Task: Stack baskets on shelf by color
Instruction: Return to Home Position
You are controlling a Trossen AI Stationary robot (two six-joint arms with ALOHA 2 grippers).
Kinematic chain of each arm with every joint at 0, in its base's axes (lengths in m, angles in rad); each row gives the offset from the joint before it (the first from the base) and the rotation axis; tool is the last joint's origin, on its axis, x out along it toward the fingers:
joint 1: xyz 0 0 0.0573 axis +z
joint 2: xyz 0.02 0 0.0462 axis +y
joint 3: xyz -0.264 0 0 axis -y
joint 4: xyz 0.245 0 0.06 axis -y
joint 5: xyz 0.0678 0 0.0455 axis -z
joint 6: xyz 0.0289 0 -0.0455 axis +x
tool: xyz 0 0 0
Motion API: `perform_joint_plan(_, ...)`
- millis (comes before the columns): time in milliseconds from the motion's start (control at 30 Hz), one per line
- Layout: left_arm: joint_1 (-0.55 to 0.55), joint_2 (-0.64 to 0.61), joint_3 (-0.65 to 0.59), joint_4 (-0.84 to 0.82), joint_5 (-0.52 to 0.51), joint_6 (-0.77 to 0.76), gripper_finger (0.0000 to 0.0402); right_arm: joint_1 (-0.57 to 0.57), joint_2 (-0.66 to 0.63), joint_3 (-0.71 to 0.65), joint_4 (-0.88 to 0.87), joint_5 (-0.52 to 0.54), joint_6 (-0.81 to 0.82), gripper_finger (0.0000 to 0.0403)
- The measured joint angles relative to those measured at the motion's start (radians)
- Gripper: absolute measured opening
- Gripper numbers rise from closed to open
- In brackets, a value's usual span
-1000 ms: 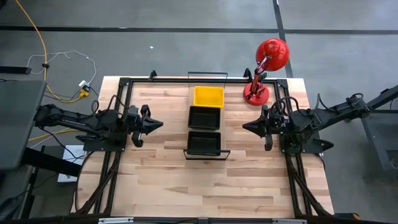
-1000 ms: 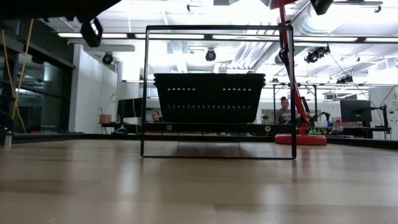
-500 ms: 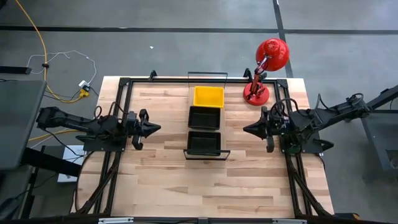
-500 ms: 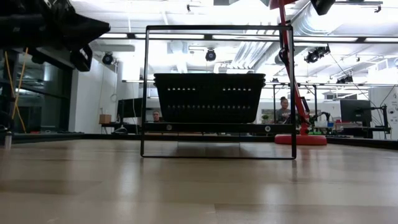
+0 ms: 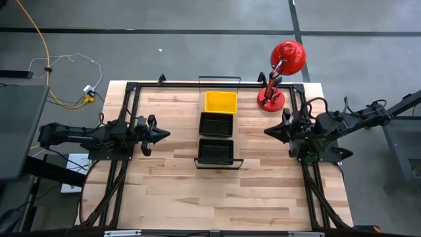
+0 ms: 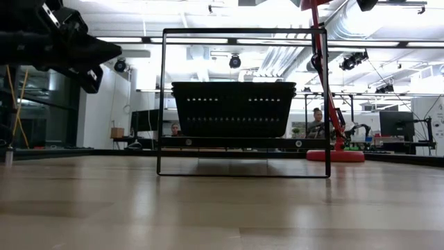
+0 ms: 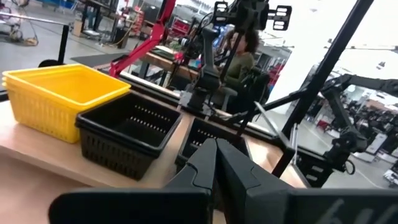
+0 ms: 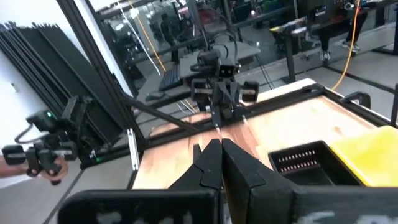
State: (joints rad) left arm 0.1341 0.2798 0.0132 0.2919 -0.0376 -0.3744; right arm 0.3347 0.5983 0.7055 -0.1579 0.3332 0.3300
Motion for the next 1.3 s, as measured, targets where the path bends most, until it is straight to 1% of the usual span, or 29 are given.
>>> perform_joint_plan(133, 0.001, 0.0, 0.0, -0.011, -0.005, 0.017, 0.0, 0.0, -0.006, 0.0, -0.04, -0.005, 0.005, 0.0)
perform_joint_plan(300, 0.011, 0.0, 0.0, -0.026, -0.052, 0.061, 0.0, 0.0, -0.026, 0.0, -0.046, -0.016, 0.01, 0.0)
perform_joint_plan(400, 0.018, 0.0, 0.0, -0.019, -0.047, 0.053, 0.0, 0.0, -0.048, 0.0, -0.044, -0.016, 0.009, 0.0)
perform_joint_plan(600, 0.016, 0.0, -0.001, -0.034, -0.048, 0.098, 0.0, 0.0, -0.085, -0.004, -0.041, -0.02, 0.001, 0.0)
perform_joint_plan(700, 0.016, 0.0, -0.001, -0.034, -0.048, 0.098, 0.0, 0.0, -0.117, -0.078, 0.043, -0.034, 0.01, 0.0)
perform_joint_plan(800, 0.016, 0.001, -0.001, -0.034, -0.048, 0.098, 0.0001, 0.0, -0.162, -0.209, 0.177, -0.058, 0.005, 0.0)
perform_joint_plan(867, 0.016, 0.001, -0.001, -0.034, -0.048, 0.098, 0.0001, -0.008, -0.208, -0.287, 0.225, -0.065, -0.04, 0.0)
perform_joint_plan(967, 0.016, 0.001, -0.001, -0.034, -0.048, 0.098, 0.0, -0.047, -0.321, -0.372, 0.235, -0.095, -0.082, 0.0)
perform_joint_plan(1067, 0.016, 0.001, -0.001, -0.034, -0.048, 0.098, 0.0001, -0.086, -0.453, -0.442, 0.229, -0.158, -0.082, 0.0)
perform_joint_plan(1167, 0.016, 0.001, -0.001, -0.035, -0.048, 0.098, 0.0001, -0.101, -0.573, -0.492, 0.23, -0.172, -0.128, 0.0)
perform_joint_plan(1200, 0.016, 0.001, -0.001, -0.036, -0.048, 0.098, 0.0001, -0.101, -0.597, -0.505, 0.229, -0.164, -0.148, 0.0)
perform_joint_plan(1300, 0.016, 0.001, -0.001, -0.037, -0.049, 0.098, 0.0001, -0.101, -0.589, -0.533, 0.22, -0.15, -0.192, 0.0)
